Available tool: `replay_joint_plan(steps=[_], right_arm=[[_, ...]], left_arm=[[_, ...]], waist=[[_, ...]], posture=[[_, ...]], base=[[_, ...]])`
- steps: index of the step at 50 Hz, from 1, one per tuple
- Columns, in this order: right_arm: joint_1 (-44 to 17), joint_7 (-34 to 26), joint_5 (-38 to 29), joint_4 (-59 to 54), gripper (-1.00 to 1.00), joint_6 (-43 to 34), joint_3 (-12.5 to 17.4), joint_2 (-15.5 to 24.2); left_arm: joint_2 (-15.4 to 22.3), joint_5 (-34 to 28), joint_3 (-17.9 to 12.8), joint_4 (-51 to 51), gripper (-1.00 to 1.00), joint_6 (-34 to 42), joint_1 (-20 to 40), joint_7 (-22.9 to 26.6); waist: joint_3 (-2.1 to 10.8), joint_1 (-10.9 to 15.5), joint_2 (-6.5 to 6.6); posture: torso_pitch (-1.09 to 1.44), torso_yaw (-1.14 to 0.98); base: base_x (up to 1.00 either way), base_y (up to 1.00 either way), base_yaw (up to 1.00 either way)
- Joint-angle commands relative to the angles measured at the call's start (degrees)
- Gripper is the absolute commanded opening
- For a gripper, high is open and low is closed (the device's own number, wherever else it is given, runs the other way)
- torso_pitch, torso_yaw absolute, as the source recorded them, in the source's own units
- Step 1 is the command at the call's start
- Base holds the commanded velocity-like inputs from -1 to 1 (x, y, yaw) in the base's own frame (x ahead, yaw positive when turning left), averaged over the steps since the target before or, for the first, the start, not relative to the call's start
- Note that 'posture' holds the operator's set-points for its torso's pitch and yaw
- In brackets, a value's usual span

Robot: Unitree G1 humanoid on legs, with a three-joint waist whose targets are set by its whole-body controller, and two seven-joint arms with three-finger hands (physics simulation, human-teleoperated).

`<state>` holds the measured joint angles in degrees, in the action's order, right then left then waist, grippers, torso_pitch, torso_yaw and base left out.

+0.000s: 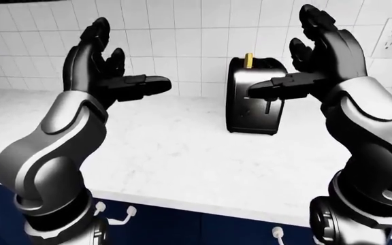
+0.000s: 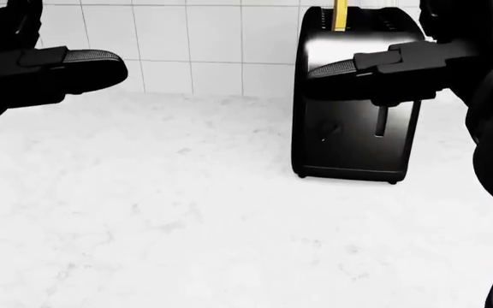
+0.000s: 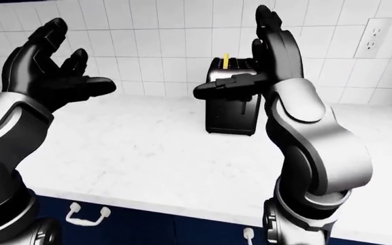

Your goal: Push down the lever of the toaster to turn it on.

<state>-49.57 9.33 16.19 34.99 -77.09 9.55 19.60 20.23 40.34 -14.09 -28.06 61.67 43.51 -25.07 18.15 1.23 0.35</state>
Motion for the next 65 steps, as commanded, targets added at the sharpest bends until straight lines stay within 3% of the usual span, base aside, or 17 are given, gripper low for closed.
replay_joint_plan(steps=[1,14,32,43,65], right_arm=[[-1.7,-1.1,-2.5,-0.5,1.00,2.1,-0.1,0.3],[-1.0,-5.9,-8.5,-4.6,1.00,4.8,-0.4,-1.7],[3.6,-7.9,-12.0,-8.6,1.00,11.1,-1.9,-5.8],[6.6,-9.2,-14.5,-10.1,1.00,13.4,-2.8,-6.6],[5.9,-9.4,-16.1,-20.6,1.00,19.9,-2.2,-7.2]], left_arm=[[0.6,-0.3,-0.4,-0.7,1.00,-1.9,1.7,0.3],[1.1,0.8,-0.6,-1.0,1.00,-1.7,1.9,-0.7],[1.6,1.6,-1.0,-1.1,1.00,-1.7,2.0,-1.2],[2.1,2.9,-1.3,-1.4,1.00,-1.2,2.5,-2.3],[1.8,2.1,-1.2,-1.1,1.00,-1.4,2.3,-1.7]], waist=[[0.34,0.0,0.06],[0.26,-0.1,0.22],[0.42,0.0,0.44],[0.59,0.0,0.44],[0.81,-0.1,0.54]], posture=[[-0.49,0.00],[-0.49,0.00],[-0.49,0.00],[-0.49,0.00],[-0.49,0.00]], base=[[0.00,0.00,0.00],[0.00,0.00,0.00],[0.00,0.00,0.00],[0.00,0.00,0.00],[0.00,0.00,0.00]])
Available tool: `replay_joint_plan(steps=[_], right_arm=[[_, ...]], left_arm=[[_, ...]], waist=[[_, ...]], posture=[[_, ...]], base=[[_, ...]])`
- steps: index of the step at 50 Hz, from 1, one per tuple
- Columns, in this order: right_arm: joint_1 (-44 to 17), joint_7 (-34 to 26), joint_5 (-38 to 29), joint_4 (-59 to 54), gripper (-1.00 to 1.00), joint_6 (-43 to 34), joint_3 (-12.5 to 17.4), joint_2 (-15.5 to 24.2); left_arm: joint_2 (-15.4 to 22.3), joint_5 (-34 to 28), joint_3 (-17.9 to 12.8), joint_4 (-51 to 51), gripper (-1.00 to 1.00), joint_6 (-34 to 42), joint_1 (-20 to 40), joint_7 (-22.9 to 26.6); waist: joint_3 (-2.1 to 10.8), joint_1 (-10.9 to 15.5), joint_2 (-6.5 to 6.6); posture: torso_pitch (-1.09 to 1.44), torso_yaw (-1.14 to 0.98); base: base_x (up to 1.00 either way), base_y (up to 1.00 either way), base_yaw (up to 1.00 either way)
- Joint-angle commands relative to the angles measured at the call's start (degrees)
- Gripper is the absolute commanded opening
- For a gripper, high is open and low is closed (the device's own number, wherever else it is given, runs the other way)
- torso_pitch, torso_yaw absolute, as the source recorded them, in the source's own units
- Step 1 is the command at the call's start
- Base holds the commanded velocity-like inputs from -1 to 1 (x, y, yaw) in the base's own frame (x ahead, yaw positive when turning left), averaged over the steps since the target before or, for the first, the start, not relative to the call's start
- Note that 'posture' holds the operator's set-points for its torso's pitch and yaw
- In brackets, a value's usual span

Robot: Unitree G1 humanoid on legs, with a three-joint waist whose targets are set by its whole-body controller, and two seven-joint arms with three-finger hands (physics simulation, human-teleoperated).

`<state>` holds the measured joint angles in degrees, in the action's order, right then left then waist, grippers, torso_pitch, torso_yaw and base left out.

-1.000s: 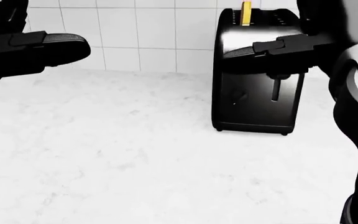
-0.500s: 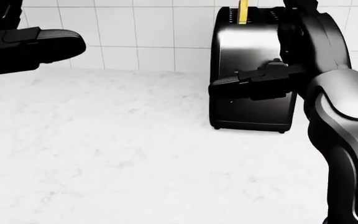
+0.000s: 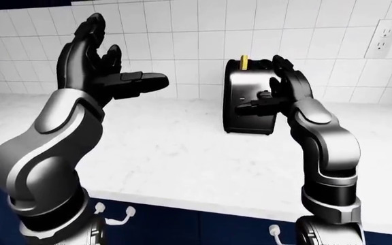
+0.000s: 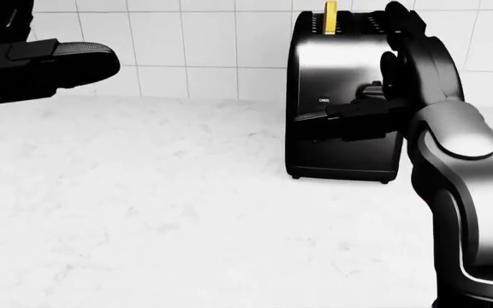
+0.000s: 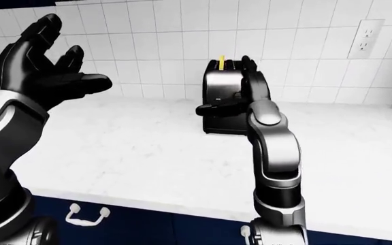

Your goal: Push down the lever of the toaster to turn it on.

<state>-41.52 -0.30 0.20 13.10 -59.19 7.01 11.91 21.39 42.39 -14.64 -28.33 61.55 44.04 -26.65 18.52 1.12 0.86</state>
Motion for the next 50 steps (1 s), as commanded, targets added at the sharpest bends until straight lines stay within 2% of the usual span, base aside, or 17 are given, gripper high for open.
replay_joint_plan(steps=[1,19,30,50], right_arm=[[-1.9,0.4,-0.1,0.9,1.00,2.5,0.3,0.4],[-1.9,0.6,-0.2,-7.2,1.00,8.1,0.5,0.9],[-4.7,0.7,0.1,-14.6,1.00,11.6,0.3,1.3],[-5.1,0.9,-0.4,-22.8,1.00,16.9,0.0,1.1]], left_arm=[[0.6,0.3,-0.7,-1.0,1.00,-1.1,2.0,-0.3],[0.8,0.1,-0.5,-0.8,1.00,-1.8,1.7,-0.2],[0.8,0.1,-0.4,-0.8,1.00,-2.0,1.5,-0.1],[1.6,2.0,-0.9,-0.7,1.00,-1.8,2.3,-1.7]], waist=[[0.42,0.0,0.03],[0.47,0.0,0.04],[0.49,0.0,0.11],[0.51,0.0,0.11]], posture=[[-0.49,0.00],[-0.49,0.00],[-0.49,0.00],[-0.49,0.00]], base=[[0.00,0.00,0.00],[0.00,0.00,0.00],[0.00,0.00,0.00],[0.00,0.00,0.00]])
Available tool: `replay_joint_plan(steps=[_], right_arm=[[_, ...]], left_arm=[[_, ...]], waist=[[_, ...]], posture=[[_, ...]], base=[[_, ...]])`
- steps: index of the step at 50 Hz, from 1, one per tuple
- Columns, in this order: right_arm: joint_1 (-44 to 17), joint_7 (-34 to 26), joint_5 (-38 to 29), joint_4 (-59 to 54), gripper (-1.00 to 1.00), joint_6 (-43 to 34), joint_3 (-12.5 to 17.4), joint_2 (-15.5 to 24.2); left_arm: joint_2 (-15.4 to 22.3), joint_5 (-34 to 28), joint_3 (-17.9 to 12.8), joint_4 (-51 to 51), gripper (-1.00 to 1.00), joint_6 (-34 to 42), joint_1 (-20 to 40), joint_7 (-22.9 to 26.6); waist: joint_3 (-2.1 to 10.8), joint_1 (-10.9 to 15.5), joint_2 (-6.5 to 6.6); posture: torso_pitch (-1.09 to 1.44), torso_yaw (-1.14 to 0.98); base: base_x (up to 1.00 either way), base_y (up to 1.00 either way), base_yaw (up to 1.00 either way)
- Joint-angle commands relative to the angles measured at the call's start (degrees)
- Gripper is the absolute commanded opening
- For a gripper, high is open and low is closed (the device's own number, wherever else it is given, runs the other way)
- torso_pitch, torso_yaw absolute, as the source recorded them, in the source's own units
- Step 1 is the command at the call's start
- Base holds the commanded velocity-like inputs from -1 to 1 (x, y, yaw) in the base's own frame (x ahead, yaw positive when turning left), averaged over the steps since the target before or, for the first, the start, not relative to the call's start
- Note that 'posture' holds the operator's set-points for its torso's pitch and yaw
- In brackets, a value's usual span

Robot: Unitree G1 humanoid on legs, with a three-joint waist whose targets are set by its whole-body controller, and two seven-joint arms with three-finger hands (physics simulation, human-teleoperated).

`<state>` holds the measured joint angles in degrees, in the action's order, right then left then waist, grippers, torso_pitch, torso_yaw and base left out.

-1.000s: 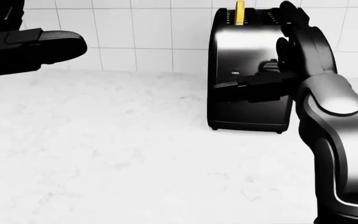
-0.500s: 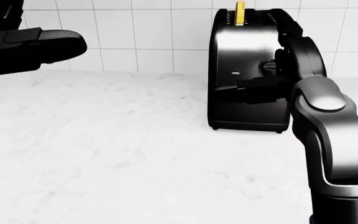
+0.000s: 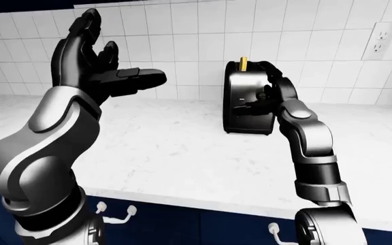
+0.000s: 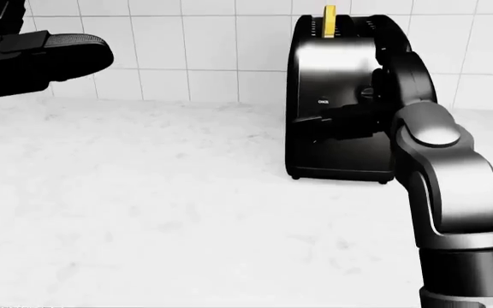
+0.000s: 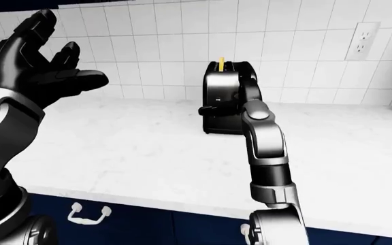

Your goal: Push down the lever of the toaster to turn it on.

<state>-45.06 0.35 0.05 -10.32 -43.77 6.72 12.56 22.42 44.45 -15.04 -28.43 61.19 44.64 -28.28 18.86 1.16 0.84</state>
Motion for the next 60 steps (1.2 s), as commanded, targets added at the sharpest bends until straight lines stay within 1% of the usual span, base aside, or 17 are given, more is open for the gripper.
replay_joint_plan(steps=[1,13,30,44,46,52,57,60], right_arm=[[-1.7,0.3,-0.2,0.1,1.00,1.9,0.4,0.5],[-0.6,0.7,-0.3,-1.6,1.00,3.7,0.2,0.1],[0.8,0.4,-0.9,-2.4,1.00,4.0,0.1,0.0],[2.5,0.6,-0.9,-6.3,1.00,7.6,0.2,-0.5],[2.7,0.7,-0.9,-5.9,1.00,7.2,0.1,-0.6],[2.6,1.0,-0.8,-10.3,1.00,10.5,0.2,-0.6],[2.5,1.3,-0.8,-11.8,1.00,11.2,0.1,-0.7],[2.5,1.4,-0.7,-14.0,1.00,13.0,0.1,-0.7]], left_arm=[[0.6,0.2,-0.5,-0.7,1.00,-1.3,1.9,-0.2],[0.7,0.0,-0.4,-0.6,1.00,-1.8,1.3,0.0],[0.7,0.4,-0.4,-0.9,1.00,-1.6,1.5,-0.4],[0.9,0.5,-0.4,-0.8,1.00,-1.7,1.6,-0.5],[0.8,0.8,-0.5,-1.0,1.00,-1.2,1.9,-0.9],[1.0,0.6,-0.4,-0.7,1.00,-1.8,1.5,-0.5],[1.2,1.2,-0.7,-0.7,1.00,-1.4,2.0,-1.0],[1.3,1.4,-0.7,-0.7,1.00,-1.4,2.0,-1.2]], waist=[[0.17,0.0,0.12],[0.16,0.2,0.04],[0.35,0.3,-0.11],[0.32,0.4,-0.17],[0.32,0.4,-0.17],[0.28,0.4,-0.16],[0.22,0.4,-0.19],[0.08,0.5,-0.17]], posture=[[-0.49,0.00],[-0.49,0.00],[-0.49,0.00],[-0.49,0.00],[-0.49,0.00],[-0.49,0.00],[-0.49,0.00],[-0.49,0.00]], base=[[0.00,0.00,0.00],[0.00,0.00,0.00],[0.00,0.00,0.00],[0.00,0.00,0.00],[0.00,0.00,0.00],[0.00,0.00,0.00],[0.00,0.00,0.00],[0.00,0.00,0.00]])
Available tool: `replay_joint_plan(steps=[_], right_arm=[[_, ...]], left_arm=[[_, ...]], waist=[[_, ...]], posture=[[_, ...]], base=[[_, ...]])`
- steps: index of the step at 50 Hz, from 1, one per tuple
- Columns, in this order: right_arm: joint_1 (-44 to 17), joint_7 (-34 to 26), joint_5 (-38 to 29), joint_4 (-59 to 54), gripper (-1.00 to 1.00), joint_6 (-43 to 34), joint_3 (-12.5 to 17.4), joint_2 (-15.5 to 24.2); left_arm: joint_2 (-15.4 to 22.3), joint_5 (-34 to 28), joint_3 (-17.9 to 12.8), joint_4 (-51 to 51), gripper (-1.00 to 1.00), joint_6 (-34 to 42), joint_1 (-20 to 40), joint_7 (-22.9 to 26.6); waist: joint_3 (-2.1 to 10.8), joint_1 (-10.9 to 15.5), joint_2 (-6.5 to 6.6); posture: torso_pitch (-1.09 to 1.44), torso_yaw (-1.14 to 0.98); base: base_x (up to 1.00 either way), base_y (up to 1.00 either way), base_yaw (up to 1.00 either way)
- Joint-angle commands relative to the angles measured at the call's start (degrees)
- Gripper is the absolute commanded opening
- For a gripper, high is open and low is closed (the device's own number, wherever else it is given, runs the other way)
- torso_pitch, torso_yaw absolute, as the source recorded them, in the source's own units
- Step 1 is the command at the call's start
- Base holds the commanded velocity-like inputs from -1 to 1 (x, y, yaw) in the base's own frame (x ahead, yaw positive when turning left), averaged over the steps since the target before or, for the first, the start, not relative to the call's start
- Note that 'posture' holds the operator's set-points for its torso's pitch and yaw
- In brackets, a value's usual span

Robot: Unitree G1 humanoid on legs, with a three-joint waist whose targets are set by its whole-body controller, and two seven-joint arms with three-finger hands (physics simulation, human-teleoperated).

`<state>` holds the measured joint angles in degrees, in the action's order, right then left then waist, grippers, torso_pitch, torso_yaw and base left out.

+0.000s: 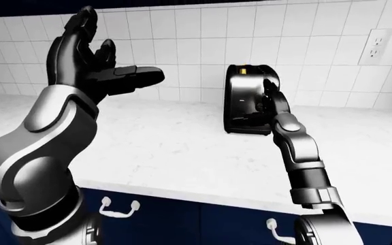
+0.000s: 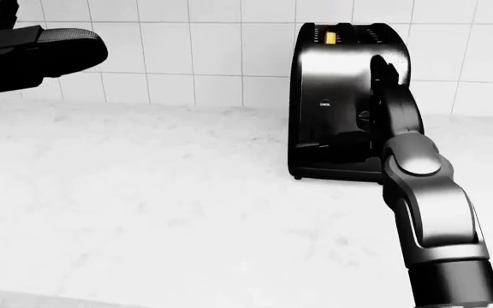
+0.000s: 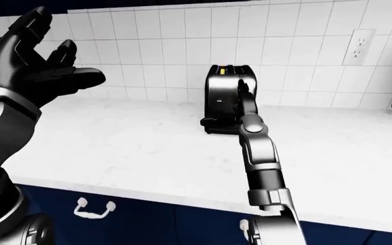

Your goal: Push down the lever of the toaster to turn it on.

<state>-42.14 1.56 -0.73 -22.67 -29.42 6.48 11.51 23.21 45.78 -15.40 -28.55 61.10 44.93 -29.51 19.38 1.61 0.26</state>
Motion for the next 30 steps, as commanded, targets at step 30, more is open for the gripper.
replay_joint_plan(steps=[30], right_arm=[[-0.5,1.4,1.2,-15.2,1.00,8.1,0.5,0.4]], left_arm=[[0.6,0.3,-0.1,-0.6,1.00,-1.5,1.8,-0.3]], waist=[[-0.81,0.6,0.37]], posture=[[-0.49,0.00]], base=[[0.00,0.00,0.00]])
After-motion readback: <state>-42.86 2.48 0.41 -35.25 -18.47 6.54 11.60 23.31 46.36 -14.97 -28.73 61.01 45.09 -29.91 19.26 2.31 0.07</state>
